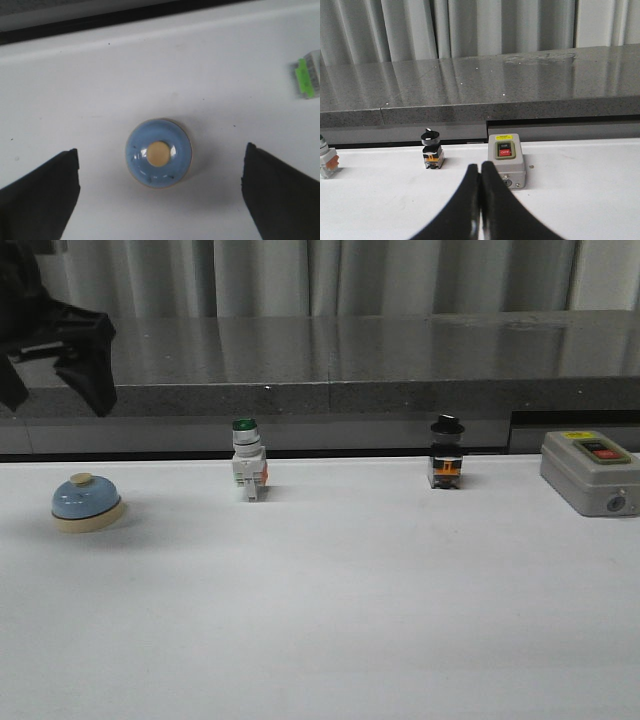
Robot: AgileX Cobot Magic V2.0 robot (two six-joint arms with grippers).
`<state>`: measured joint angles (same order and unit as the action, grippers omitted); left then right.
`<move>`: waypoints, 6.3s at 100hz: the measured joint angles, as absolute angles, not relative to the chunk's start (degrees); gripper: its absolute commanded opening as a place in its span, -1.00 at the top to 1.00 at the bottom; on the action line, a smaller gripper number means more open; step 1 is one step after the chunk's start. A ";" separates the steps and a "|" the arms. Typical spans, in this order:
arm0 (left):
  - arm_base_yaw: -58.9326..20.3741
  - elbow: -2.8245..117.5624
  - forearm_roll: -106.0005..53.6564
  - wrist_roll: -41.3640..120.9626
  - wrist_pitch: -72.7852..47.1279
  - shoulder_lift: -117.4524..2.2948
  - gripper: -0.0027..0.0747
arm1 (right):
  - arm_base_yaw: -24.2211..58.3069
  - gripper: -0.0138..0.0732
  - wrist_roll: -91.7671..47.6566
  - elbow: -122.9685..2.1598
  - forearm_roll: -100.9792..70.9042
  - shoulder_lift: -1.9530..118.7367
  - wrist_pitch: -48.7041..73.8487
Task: Place and press bell with both arms
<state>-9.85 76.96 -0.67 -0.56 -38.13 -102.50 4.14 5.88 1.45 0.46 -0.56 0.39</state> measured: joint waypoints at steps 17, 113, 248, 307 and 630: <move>-9.85 80.17 -0.43 -0.56 -37.98 -108.71 -0.67 | 4.14 0.82 5.88 1.45 0.46 -0.56 0.39; -9.85 81.52 -0.43 -0.56 -38.43 -117.62 -0.42 | 4.14 0.82 5.88 1.45 0.46 -0.56 0.39; -30.61 81.98 0.00 -0.56 -44.46 -106.10 0.69 | 4.14 0.82 5.88 1.45 0.46 -0.56 0.39; -41.56 88.85 -1.63 -0.35 -37.85 -118.88 0.69 | 4.14 0.82 5.88 1.45 0.46 -0.56 0.39; -13.14 36.49 -5.08 0.00 -27.65 -32.32 0.71 | 4.14 0.82 5.88 1.45 0.46 -0.56 0.39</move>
